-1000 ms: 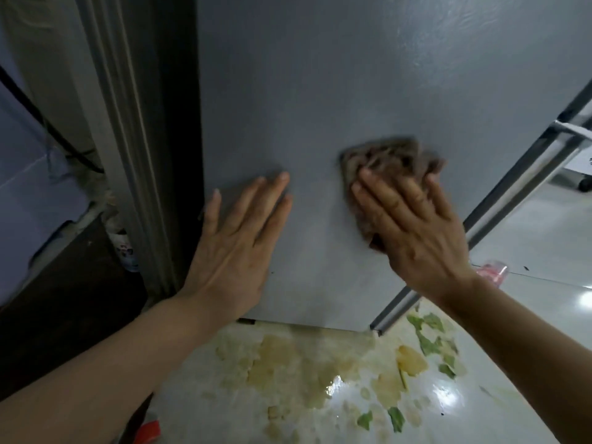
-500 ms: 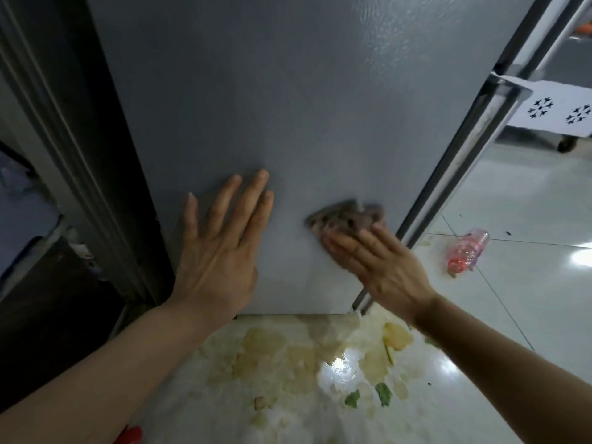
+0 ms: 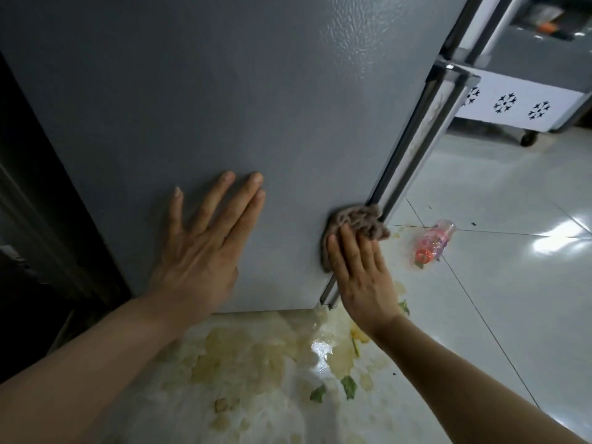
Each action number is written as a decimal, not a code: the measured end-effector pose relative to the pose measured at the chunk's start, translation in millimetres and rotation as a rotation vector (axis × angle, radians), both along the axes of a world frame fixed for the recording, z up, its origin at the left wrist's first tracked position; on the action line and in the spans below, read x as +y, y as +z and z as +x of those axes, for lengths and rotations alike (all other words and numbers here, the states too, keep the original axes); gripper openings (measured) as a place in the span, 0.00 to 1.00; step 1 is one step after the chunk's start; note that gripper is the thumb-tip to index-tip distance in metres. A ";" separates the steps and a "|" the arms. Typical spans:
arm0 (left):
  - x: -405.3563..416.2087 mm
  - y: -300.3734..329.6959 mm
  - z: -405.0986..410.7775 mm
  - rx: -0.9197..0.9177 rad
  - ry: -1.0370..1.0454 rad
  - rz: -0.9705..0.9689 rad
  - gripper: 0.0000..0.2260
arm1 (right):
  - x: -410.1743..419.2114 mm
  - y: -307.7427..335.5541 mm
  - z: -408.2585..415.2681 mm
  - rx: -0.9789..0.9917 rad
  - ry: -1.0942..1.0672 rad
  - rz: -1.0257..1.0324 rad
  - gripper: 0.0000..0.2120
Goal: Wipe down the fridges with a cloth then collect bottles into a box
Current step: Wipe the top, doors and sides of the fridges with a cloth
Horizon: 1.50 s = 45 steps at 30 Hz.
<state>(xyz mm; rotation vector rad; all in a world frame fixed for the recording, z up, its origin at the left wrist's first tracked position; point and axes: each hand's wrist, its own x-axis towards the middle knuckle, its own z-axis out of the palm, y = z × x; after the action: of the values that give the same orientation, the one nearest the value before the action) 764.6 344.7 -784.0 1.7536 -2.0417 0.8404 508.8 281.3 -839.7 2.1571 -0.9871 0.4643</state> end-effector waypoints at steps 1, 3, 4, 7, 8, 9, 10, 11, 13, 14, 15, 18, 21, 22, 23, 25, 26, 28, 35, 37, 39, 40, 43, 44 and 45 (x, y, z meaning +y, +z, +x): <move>1.0 1.3 -0.5 -0.002 -0.001 0.001 0.48 | 3.0 -3.6 -3.5 0.076 0.001 0.024 0.33; 4.3 3.2 -0.6 -0.008 -0.001 0.008 0.46 | 7.5 -1.6 -10.1 0.189 -0.002 0.059 0.33; 6.8 2.7 -0.6 -0.015 -0.006 0.014 0.45 | 8.1 3.2 -14.6 0.213 0.006 0.066 0.31; 14.1 -8.1 1.5 -0.067 -0.035 0.040 0.39 | 2.2 33.5 -21.0 0.104 0.083 -0.009 0.25; 16.1 -14.0 2.6 -0.087 -0.038 0.056 0.39 | -3.6 46.8 -18.2 0.006 0.101 -0.058 0.24; 17.3 -18.2 4.5 -0.103 -0.036 0.069 0.39 | -11.3 60.6 -12.3 -0.106 0.114 -0.108 0.25; 17.9 -23.3 5.7 -0.115 -0.032 0.080 0.39 | -18.4 70.9 -4.9 -0.209 0.122 -0.141 0.25; 17.4 -28.6 6.7 -0.123 -0.026 0.088 0.39 | -23.6 75.6 3.3 -0.292 0.133 -0.153 0.25; 14.3 -36.8 8.9 -0.135 -0.021 0.089 0.40 | -28.7 68.3 16.0 -0.370 0.159 -0.155 0.24; 11.9 -40.2 9.7 -0.146 -0.017 0.082 0.40 | -29.7 57.2 18.5 -0.380 0.166 -0.153 0.24; 9.4 -43.5 10.8 -0.158 -0.016 0.074 0.40 | -29.3 42.4 18.9 -0.376 0.170 -0.145 0.23; 4.0 -51.3 12.8 -0.172 -0.012 0.054 0.41 | -24.4 -4.9 8.9 -0.234 0.170 -0.047 0.26; 4.0 -55.3 11.4 -0.177 -0.003 0.045 0.42 | -15.1 -50.0 -12.5 0.167 0.129 0.070 0.33; 4.6 -54.6 11.0 -0.176 -0.007 0.046 0.42 | -9.4 -60.6 -18.7 0.305 0.118 0.131 0.35; 5.6 -53.1 10.9 -0.175 -0.014 0.046 0.43 | -4.4 -65.8 -22.4 0.418 0.101 0.186 0.34; 7.6 -47.9 12.2 -0.178 -0.031 0.050 0.43 | -1.4 -64.0 -25.2 0.568 0.076 0.246 0.32; 9.2 -45.1 12.9 -0.181 -0.039 0.054 0.43 | -3.4 -60.1 -27.4 0.631 0.086 0.244 0.33; 13.6 -40.9 16.2 -0.179 -0.047 0.044 0.40 | -9.7 -41.0 -30.0 0.699 0.111 0.216 0.36; 35.8 -45.6 59.4 -0.144 0.031 0.026 0.33 | -19.5 9.2 20.6 -0.010 0.304 0.005 0.27; 37.1 -49.6 65.6 -0.167 0.046 0.028 0.34 | -13.4 -8.8 35.3 0.041 0.280 0.019 0.31; 36.6 -52.7 64.3 -0.162 0.046 0.046 0.35 | -8.0 -25.9 45.4 0.322 0.284 0.074 0.33; 36.6 -53.2 63.4 -0.145 0.040 0.053 0.35 | -5.5 -33.6 49.6 0.503 0.307 0.136 0.33; 37.4 -49.7 63.7 -0.090 0.016 0.045 0.34 | 4.0 -41.9 61.6 0.858 0.241 0.309 0.30; 38.8 -48.0 65.1 -0.082 0.006 0.045 0.35 | 7.6 -40.2 63.7 0.867 0.235 0.297 0.29; 40.5 -46.4 67.8 -0.076 0.007 0.042 0.35 | 8.3 -36.0 65.6 0.819 0.243 0.245 0.29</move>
<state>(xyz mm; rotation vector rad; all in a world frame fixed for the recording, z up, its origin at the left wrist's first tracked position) 832.4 385.2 -830.4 1.7769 -2.1174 0.8856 574.4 289.6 -875.6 2.3595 -0.3302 -0.4451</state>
